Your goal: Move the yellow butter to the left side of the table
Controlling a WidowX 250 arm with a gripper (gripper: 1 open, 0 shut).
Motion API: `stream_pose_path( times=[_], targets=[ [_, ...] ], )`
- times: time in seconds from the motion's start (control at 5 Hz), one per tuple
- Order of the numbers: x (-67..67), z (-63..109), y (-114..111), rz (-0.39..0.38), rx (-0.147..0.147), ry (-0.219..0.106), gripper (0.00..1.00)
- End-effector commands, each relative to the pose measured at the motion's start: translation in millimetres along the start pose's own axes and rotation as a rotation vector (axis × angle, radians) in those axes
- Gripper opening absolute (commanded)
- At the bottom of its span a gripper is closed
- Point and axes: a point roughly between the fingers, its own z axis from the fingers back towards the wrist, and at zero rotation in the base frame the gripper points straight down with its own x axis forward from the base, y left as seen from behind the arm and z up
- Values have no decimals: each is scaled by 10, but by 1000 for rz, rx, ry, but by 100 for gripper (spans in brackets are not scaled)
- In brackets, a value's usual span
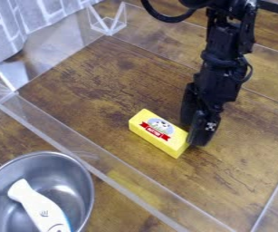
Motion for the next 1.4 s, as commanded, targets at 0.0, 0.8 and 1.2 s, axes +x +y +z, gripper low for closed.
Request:
stream_pose_path(
  times=[0.0,0.8,1.2],
  targets=[
    [-101,-135,104,-8,-31,19,100],
    [-171,-162,153,-41,-62,31,100],
    [-220,-175,177,-53,-78,35,100]
  ],
)
